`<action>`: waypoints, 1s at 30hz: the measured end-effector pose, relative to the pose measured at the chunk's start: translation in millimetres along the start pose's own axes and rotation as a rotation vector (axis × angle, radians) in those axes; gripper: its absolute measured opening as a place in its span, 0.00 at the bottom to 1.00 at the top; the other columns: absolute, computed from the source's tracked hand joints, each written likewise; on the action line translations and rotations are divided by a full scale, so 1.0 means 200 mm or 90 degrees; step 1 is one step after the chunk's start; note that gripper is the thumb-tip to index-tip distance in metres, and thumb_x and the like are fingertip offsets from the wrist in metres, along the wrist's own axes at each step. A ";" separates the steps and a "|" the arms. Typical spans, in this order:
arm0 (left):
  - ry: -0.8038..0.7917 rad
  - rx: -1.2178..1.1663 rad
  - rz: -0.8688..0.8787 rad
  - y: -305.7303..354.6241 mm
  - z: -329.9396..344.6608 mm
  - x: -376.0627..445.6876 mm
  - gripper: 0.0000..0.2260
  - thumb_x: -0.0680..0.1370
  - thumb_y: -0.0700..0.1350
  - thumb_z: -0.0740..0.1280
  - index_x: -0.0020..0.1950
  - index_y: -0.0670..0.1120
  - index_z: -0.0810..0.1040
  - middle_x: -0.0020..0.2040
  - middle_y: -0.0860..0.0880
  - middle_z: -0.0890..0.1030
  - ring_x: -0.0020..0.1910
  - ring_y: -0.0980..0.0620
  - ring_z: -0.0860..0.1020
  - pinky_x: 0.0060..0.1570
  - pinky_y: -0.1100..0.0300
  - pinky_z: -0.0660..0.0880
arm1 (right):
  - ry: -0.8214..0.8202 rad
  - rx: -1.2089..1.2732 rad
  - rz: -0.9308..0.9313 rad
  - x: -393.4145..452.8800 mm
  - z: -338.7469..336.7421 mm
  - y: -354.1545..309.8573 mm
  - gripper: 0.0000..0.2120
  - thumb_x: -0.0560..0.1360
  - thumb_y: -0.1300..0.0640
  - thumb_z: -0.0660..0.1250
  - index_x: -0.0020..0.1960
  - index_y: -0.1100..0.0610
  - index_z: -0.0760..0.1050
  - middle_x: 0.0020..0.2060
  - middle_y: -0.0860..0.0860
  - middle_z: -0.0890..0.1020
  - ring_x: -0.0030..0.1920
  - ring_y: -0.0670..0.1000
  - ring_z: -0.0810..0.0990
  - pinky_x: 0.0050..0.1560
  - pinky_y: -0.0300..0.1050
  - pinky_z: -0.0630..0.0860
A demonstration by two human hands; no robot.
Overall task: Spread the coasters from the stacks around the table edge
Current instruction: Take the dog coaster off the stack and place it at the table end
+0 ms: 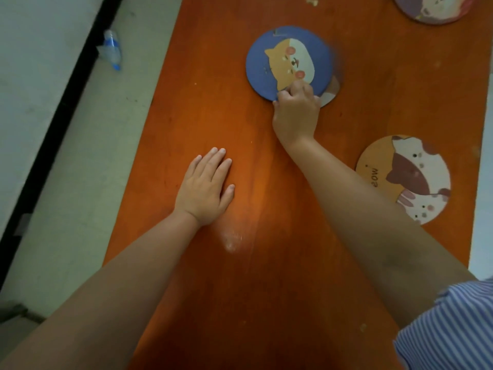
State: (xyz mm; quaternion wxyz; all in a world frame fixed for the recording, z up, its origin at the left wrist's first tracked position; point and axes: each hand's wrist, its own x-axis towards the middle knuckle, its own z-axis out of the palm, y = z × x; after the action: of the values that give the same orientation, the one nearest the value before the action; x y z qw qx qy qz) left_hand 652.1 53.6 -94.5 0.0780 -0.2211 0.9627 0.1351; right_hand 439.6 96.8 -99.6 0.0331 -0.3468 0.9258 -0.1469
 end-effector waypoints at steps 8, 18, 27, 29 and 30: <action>-0.001 -0.003 -0.004 -0.01 0.01 0.00 0.27 0.75 0.53 0.51 0.67 0.39 0.69 0.69 0.38 0.70 0.71 0.41 0.65 0.70 0.45 0.59 | 0.069 0.023 -0.045 -0.12 -0.04 0.01 0.10 0.74 0.66 0.56 0.45 0.66 0.77 0.47 0.60 0.79 0.52 0.58 0.75 0.50 0.51 0.67; 0.105 -0.106 0.050 0.01 0.00 -0.15 0.21 0.75 0.48 0.55 0.51 0.33 0.79 0.49 0.33 0.79 0.47 0.34 0.78 0.45 0.45 0.76 | 0.074 0.021 -0.125 -0.98 -0.18 0.01 0.09 0.60 0.73 0.72 0.29 0.64 0.75 0.27 0.58 0.78 0.29 0.57 0.77 0.40 0.46 0.63; -0.191 -0.492 -0.196 0.14 0.07 -0.71 0.14 0.76 0.45 0.67 0.60 0.43 0.73 0.45 0.50 0.76 0.44 0.47 0.76 0.42 0.53 0.74 | -0.102 0.215 -0.046 -1.81 -0.18 -0.24 0.04 0.68 0.69 0.68 0.34 0.67 0.77 0.30 0.61 0.79 0.29 0.60 0.78 0.31 0.48 0.75; -0.242 -0.582 -0.218 0.15 0.05 -0.79 0.20 0.75 0.37 0.67 0.66 0.44 0.68 0.57 0.45 0.76 0.54 0.45 0.76 0.52 0.48 0.77 | -0.150 0.281 -0.035 -1.87 -0.19 -0.26 0.03 0.69 0.70 0.68 0.37 0.69 0.78 0.34 0.63 0.80 0.33 0.61 0.79 0.31 0.48 0.76; -0.247 -0.581 -0.185 0.14 0.04 -0.81 0.22 0.75 0.35 0.66 0.68 0.44 0.66 0.62 0.43 0.75 0.59 0.43 0.75 0.57 0.47 0.76 | -0.163 0.306 -0.025 -1.88 -0.20 -0.26 0.03 0.70 0.70 0.67 0.39 0.70 0.78 0.36 0.64 0.80 0.36 0.62 0.80 0.36 0.49 0.77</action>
State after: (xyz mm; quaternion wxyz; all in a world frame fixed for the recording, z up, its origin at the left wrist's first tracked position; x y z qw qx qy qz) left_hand 785.5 145.4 -62.7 0.1691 -0.3349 0.7329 0.5675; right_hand 750.9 314.2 -60.7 0.2283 -0.3629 0.8457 -0.3178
